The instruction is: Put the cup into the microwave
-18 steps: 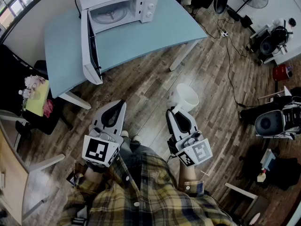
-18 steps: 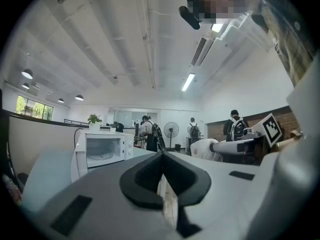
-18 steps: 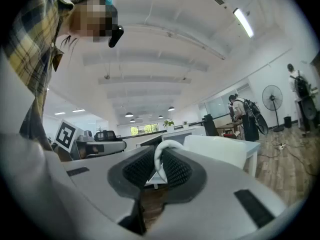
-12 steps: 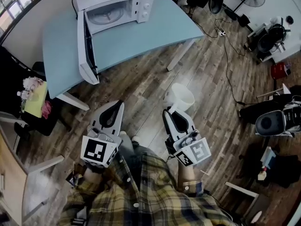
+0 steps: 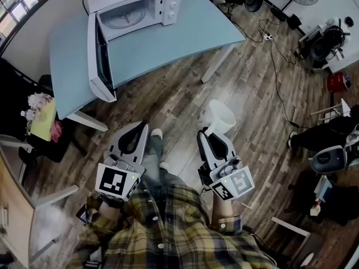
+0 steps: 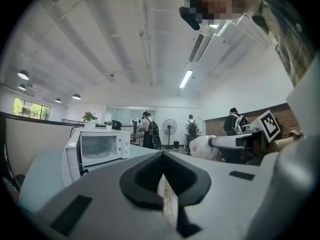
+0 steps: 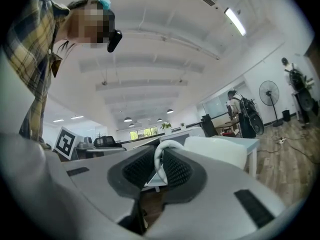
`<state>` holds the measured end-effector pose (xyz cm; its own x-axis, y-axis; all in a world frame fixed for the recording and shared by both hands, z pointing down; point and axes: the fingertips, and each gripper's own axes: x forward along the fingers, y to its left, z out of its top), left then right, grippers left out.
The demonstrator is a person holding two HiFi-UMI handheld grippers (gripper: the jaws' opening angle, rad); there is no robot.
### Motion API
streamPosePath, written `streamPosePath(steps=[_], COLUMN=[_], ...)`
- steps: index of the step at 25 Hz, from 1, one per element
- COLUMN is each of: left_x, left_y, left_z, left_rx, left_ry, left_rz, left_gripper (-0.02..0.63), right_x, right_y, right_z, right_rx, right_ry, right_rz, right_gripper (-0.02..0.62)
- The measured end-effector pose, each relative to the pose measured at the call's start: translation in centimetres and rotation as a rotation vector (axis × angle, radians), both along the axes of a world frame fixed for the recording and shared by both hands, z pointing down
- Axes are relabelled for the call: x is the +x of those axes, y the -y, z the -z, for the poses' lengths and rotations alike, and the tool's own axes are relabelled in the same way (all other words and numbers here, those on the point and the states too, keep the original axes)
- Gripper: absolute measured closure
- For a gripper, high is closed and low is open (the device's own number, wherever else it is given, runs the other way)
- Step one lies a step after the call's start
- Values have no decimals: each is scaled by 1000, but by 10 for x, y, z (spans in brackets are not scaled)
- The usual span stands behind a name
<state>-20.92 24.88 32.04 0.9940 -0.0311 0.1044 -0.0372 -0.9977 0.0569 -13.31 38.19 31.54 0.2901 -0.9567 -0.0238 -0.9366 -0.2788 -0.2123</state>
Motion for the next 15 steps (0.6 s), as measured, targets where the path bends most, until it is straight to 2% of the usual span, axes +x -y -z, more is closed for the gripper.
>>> streamPosePath(steps=[5,15], left_x=[37,148], left_y=[23,103], left_z=[-3,-8], left_rx=[-1,-22], left_ry=[0,-18], left_rz=[-4,-28], left_gripper=[614,614], right_x=[39,135], right_y=[25,113], right_z=[-10,-12], right_rx=[0,-6], right_ry=[41,34], right_rz=[-6,13], right_gripper=[537,537])
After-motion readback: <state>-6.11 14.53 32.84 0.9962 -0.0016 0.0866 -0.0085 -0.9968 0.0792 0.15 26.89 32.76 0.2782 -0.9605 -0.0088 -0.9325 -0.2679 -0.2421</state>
